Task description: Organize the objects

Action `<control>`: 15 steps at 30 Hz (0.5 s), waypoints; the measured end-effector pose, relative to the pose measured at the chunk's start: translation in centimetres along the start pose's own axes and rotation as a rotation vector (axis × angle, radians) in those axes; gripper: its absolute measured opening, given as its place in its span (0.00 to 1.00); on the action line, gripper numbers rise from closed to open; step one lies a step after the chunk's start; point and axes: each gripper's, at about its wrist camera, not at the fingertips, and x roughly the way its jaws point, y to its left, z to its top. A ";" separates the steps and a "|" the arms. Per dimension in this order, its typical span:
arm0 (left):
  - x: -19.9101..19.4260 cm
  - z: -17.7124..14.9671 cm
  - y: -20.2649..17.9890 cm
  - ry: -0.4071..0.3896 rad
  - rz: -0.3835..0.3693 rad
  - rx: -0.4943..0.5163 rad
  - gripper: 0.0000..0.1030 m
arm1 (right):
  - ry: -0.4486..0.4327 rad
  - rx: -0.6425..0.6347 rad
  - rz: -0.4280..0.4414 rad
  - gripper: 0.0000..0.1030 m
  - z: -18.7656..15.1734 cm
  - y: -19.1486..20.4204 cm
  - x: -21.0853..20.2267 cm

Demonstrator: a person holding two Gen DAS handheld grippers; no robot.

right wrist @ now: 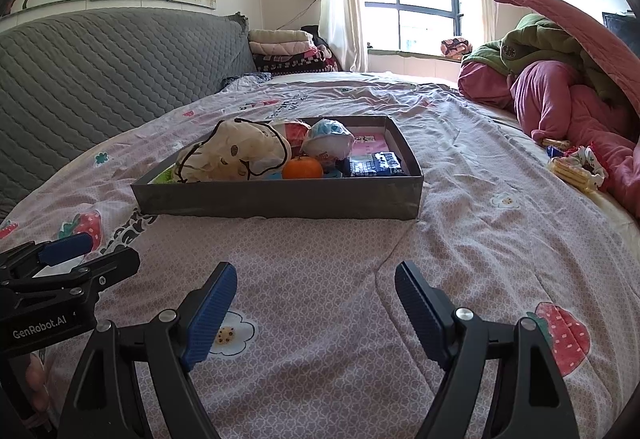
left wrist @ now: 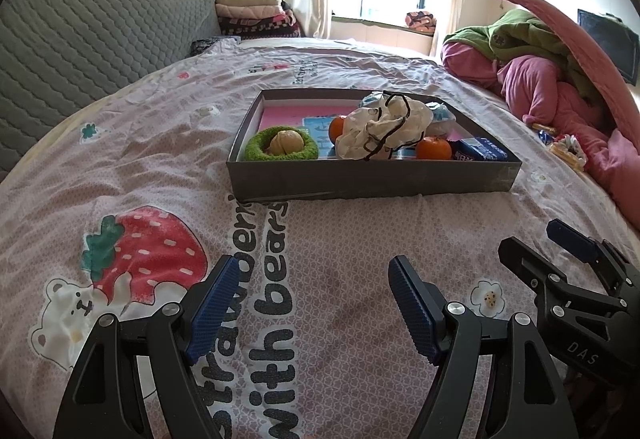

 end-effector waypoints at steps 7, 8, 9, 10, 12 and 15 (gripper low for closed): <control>0.0 0.0 0.0 -0.006 0.002 0.005 0.76 | 0.005 -0.001 0.001 0.79 -0.1 0.0 0.0; 0.0 0.0 0.0 -0.006 0.002 0.005 0.76 | 0.006 -0.001 0.001 0.79 -0.1 0.0 0.0; 0.0 0.0 0.0 -0.006 0.002 0.005 0.76 | 0.006 -0.001 0.001 0.79 -0.1 0.0 0.0; 0.0 0.0 0.0 -0.004 0.002 0.006 0.76 | 0.006 -0.002 0.001 0.79 -0.1 0.0 0.0; -0.1 0.0 -0.1 -0.006 0.005 0.008 0.76 | 0.008 0.000 0.001 0.79 -0.1 0.0 0.0; -0.2 -0.1 -0.3 -0.015 0.007 0.021 0.76 | 0.007 0.003 0.001 0.79 -0.1 0.0 0.0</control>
